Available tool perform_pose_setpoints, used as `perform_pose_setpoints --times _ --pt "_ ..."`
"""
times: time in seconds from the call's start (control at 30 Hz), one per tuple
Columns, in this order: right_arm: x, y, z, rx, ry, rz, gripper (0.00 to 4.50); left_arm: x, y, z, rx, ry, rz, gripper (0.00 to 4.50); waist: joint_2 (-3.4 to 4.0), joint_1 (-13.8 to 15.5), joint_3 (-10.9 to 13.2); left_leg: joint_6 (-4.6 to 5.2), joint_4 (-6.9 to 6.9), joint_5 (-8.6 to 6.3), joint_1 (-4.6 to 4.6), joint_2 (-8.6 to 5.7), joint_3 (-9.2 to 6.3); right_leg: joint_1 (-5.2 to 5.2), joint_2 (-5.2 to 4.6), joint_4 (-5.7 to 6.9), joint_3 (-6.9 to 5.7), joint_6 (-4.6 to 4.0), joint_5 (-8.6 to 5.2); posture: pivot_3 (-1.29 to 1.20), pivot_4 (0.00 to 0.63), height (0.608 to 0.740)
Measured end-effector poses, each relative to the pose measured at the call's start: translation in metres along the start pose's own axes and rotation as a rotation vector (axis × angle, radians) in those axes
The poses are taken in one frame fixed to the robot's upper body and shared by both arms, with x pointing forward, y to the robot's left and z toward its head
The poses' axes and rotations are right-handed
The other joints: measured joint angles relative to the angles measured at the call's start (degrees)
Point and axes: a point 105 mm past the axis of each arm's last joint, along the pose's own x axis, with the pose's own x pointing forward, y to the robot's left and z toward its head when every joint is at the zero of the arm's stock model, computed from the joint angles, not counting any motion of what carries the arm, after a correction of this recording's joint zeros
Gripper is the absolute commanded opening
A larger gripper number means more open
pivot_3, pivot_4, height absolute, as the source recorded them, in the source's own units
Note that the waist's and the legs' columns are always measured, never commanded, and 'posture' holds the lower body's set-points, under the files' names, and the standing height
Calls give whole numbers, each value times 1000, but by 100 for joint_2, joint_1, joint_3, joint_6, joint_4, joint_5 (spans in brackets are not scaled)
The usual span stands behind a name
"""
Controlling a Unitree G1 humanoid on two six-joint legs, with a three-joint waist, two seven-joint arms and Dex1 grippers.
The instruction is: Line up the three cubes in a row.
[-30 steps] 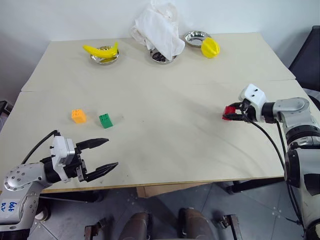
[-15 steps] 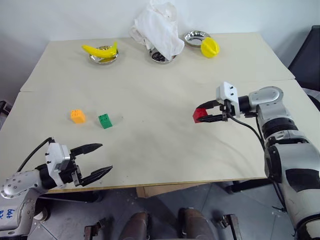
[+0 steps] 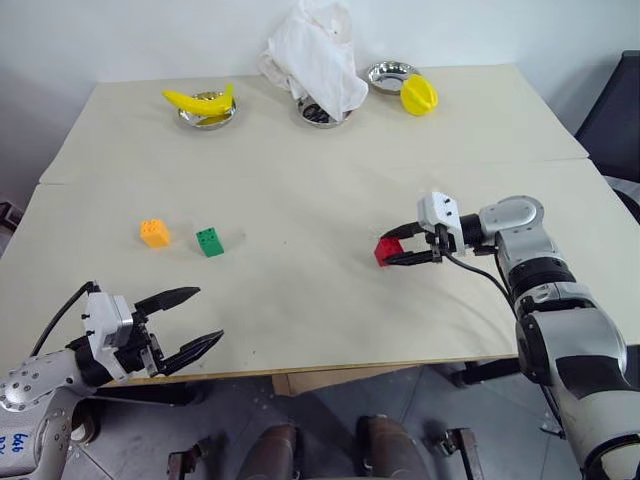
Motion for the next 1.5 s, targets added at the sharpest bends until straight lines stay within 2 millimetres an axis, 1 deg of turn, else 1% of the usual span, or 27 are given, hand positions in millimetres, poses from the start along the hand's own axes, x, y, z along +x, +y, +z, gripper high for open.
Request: perform_pose_setpoints --times 0.57,0.83,1.1,1.13,1.2,1.27,1.3,1.33,1.4,1.5 --pt "5 -3 1 33 7 -29 1919 1 0 -1 -7 -6 7 4500 -4 2 -2 0 6 0 3 0 -1 3 0 -3 1 0 0 0 150 740" --pt "8 -3 -2 12 -7 -120 1919 2 1 -1 -6 -8 7 4500 -9 3 -5 -2 11 0 12 0 1 8 0 -5 4 0 0 0 150 740" --pt "7 0 -4 60 -36 -171 1919 4 3 1 1 -16 -13 4500 -10 11 -6 -2 11 1 12 0 0 8 0 -7 4 0 0 0 150 740" --pt "6 0 -4 67 -39 -174 2621 4 4 0 -3 -15 -12 4500 -10 13 -6 -2 11 0 12 0 0 8 0 -6 4 0 0 0 150 740" --pt "7 3 -8 89 -39 -173 3161 3 5 -1 -8 -13 -10 4500 -10 14 -6 -2 9 0 9 0 -1 6 0 -7 4 0 0 0 150 740" --pt "7 7 -13 113 -38 -162 3857 4 6 -1 -6 -13 -11 4500 -10 10 -5 -1 6 0 4 -1 1 1 0 -6 5 0 0 0 150 740" --pt "6 7 -13 117 -42 -158 4273 4 6 -1 -3 -15 -14 4500 -10 8 -5 -1 5 0 3 -1 2 -1 0 -6 5 0 0 0 150 740" --pt "6 7 -13 115 -43 -155 4478 4 6 0 -2 -15 -16 4500 -10 8 -5 -1 4 0 3 -1 2 -1 0 -7 5 0 0 0 150 740" --pt "-1 6 -8 96 -52 -135 4478 5 6 0 2 -16 -18 4500 -10 7 -5 -1 3 0 3 -1 3 -2 0 -8 5 0 0 0 150 740" --pt "-15 1 9 40 -122 -133 4478 5 6 -1 2 -10 -15 4500 -10 8 -5 -2 3 0 3 0 2 -2 0 -11 5 0 0 0 150 740"
